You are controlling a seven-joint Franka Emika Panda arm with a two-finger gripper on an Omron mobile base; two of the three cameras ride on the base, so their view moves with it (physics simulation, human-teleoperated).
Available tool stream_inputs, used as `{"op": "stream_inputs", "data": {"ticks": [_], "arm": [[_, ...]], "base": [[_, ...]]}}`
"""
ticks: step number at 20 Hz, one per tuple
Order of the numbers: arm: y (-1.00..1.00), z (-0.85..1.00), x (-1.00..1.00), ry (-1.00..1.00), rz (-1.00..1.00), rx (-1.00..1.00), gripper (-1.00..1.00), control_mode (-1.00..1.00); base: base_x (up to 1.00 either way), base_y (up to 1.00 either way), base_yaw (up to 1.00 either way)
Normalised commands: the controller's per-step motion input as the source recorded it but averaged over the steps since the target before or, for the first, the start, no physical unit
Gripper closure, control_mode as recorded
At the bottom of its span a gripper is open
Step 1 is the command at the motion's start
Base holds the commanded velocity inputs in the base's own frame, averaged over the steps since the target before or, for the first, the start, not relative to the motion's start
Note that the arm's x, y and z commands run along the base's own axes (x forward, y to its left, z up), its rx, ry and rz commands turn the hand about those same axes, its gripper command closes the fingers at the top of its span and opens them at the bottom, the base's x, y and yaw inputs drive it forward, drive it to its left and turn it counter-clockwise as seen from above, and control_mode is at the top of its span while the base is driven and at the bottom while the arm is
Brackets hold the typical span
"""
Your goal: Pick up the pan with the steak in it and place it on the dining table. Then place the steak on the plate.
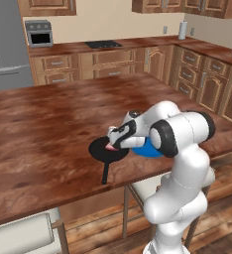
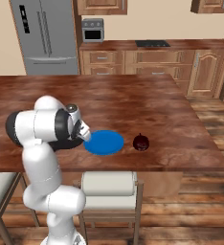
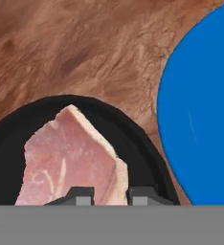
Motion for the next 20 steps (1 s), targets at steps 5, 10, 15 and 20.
{"op": "stream_inputs", "data": {"ticks": [5,10,15,20], "arm": [[-0.50,0.23,-0.16,0.00,-0.17,0.01,1.00,-1.00],[-0.46,0.43,-0.01,0.00,-0.18,0.03,1.00,-1.00],[-0.60,0.37,-0.12,0.00,-0.18,0.04,1.00,-1.00],[-0.72,-0.10,-0.35,0.00,-0.12,0.03,1.00,-1.00]], "base": [[0.00,0.00,0.00],[0.00,0.00,0.00],[0.00,0.00,0.00],[0.00,0.00,0.00]]}}
